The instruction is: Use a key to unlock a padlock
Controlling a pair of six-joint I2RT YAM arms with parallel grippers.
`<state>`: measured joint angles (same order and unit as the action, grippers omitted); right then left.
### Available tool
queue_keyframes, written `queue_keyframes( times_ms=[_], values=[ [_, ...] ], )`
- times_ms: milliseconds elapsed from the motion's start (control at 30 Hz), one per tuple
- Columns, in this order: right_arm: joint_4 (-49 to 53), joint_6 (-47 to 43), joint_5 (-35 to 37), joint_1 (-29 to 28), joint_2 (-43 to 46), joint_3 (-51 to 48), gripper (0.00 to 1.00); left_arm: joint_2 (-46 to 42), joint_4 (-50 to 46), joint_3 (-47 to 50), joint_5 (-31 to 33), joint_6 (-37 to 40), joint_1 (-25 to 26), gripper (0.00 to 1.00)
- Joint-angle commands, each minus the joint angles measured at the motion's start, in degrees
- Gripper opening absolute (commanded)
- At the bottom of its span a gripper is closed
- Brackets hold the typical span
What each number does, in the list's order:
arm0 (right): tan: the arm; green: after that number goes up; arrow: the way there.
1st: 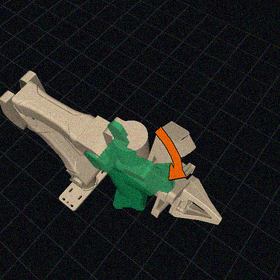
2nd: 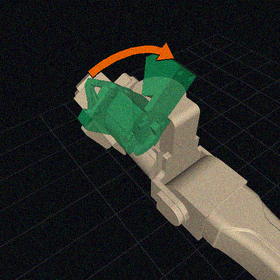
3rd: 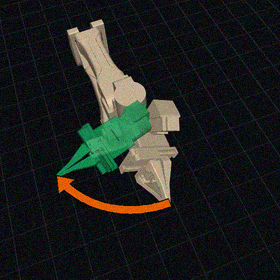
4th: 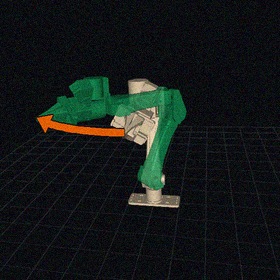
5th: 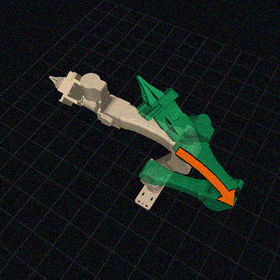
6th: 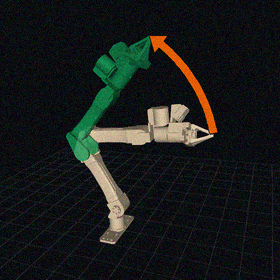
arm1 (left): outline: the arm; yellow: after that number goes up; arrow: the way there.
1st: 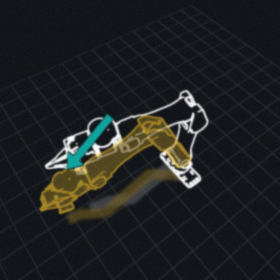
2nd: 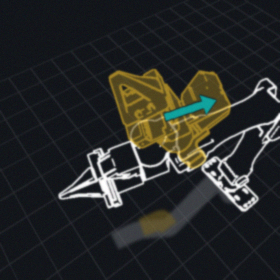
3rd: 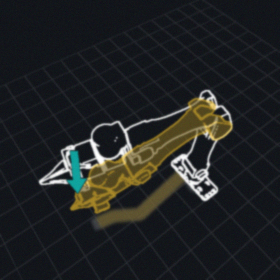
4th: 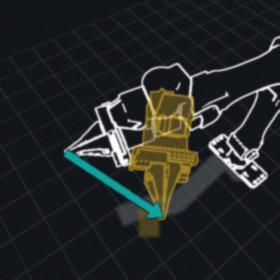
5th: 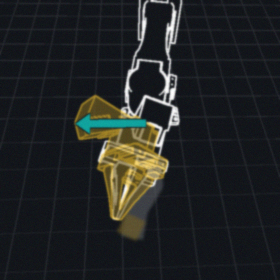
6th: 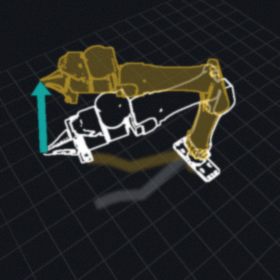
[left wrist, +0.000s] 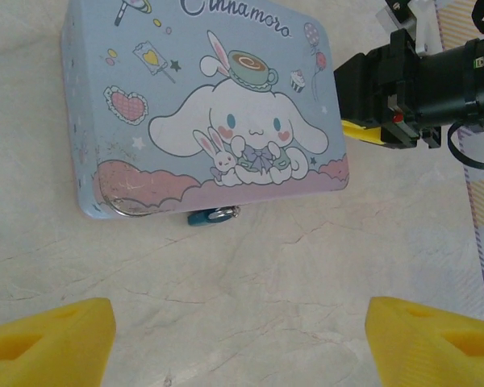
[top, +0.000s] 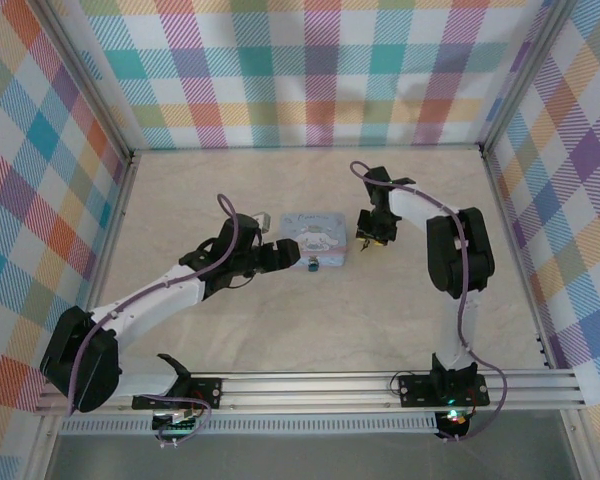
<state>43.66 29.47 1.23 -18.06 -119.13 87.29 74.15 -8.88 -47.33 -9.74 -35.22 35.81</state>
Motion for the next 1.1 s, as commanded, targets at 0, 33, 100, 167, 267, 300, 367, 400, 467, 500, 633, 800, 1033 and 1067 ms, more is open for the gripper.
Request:
queue_keyframes(
  times_ms=[0, 33, 100, 167, 267, 300, 367, 400, 467, 500, 633, 800, 1033, 1067],
  values=[
    [1.94, -0.25, -0.71, -0.04, -1.6, 1.74, 0.36, 0.16, 0.71, 0.66, 0.74, -0.69, 0.57, 0.81],
    [2.02, -0.24, -0.71, -0.02, -1.91, 1.88, 0.35, 0.16, 0.78, 0.72, 0.61, -0.64, 0.56, 0.81],
    [1.96, -0.15, -1.06, 0.0, -2.39, 1.85, 0.33, 0.14, 0.58, 0.66, 0.7, -0.68, 0.57, 0.81],
    [1.82, -0.16, -1.43, -0.04, -2.84, 1.7, 0.26, 0.04, 0.54, 0.68, 0.93, -0.65, 0.57, 0.81],
    [1.44, -0.21, -1.81, -0.04, -2.97, 1.09, 0.14, 0.14, 0.28, 0.66, 1.46, -0.7, 0.57, 0.81],
    [1.18, -0.22, -1.85, -0.04, -2.95, 0.65, 0.09, 0.14, 0.27, 0.67, 1.52, -0.69, 0.58, 0.81],
    [0.71, -0.12, -1.85, 0.11, -2.37, -0.44, 0.04, 0.31, 0.27, 0.66, 1.5, -0.78, 0.57, 0.81],
    [0.33, -0.14, -1.77, 0.05, -1.83, -1.2, 0.01, 0.32, 0.19, 0.57, 1.63, -0.81, 0.55, 0.81],
    [-0.69, 0.03, -1.68, 0.16, -0.34, -2.86, 0.0, 0.35, 0.18, 0.57, 1.73, -0.75, 0.53, 0.81],
    [-1.2, 0.06, -1.59, 0.24, 0.57, -3.6, 0.0, 0.3, 0.18, 0.57, 1.98, -0.76, 0.57, 0.81],
    [-2.28, 0.04, -1.85, 0.66, 4.3, -5.72, 0.0, 0.77, 0.44, 0.42, 2.25, -0.74, 0.57, 0.81],
    [-4.34, -0.18, -2.91, 0.77, 11.37, -8.7, 0.0, 0.67, 0.12, -0.23, 3.12, -0.97, 0.57, 0.82],
    [-6.68, -1.61, -6.51, 0.76, 24.11, -12.46, 0.0, -1.18, 0.1, -2.75, 4.12, -0.61, 0.43, 0.82],
    [-7.27, -1.86, -7.56, 0.75, 25.85, -13.02, 0.0, -1.11, 0.05, -3.29, 4.07, -0.39, 0.39, 0.82]
  ],
)
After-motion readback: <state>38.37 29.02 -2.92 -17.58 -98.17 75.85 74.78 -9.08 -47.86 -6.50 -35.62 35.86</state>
